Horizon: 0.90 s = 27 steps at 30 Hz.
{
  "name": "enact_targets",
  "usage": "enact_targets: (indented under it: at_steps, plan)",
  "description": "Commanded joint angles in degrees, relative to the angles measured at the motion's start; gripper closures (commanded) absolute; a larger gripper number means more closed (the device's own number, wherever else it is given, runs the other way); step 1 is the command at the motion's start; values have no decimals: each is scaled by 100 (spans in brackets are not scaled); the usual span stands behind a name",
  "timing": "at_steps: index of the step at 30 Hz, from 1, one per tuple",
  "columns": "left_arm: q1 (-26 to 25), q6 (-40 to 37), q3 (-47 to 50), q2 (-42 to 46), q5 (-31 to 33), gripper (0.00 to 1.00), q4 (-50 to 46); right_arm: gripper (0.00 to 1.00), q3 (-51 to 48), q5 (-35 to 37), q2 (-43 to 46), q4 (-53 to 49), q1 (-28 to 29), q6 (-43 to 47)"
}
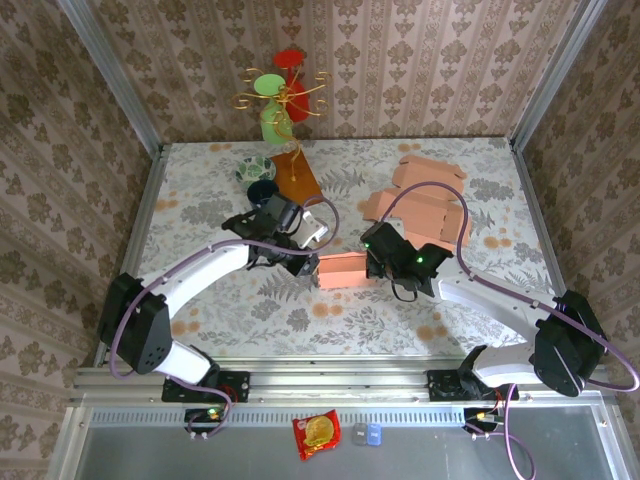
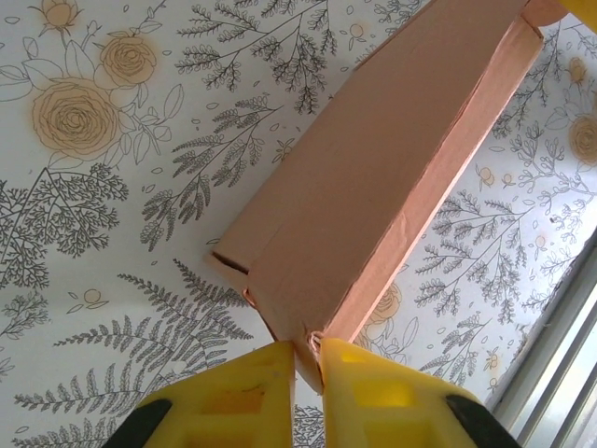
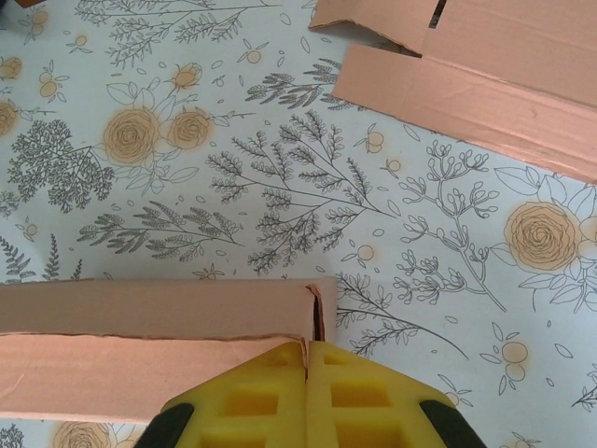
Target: Fold the paper box
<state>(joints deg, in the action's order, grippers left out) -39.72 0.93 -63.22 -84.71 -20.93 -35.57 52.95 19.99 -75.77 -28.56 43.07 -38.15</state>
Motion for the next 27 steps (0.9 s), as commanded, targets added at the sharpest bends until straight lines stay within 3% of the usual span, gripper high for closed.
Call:
enact_targets:
  at_steps: [1,12,27]
  plan:
    - [-70,550,-215,-116,196,90,-32,100,162,168,-89,-150,51,-197]
    - [-90,2345,-219,-170,299,100,124,100,269,320,-134,-189,94,-320]
    - [-67,2973,-690,-504,89,100,-399,100,252,381,-149,-345,113,-476]
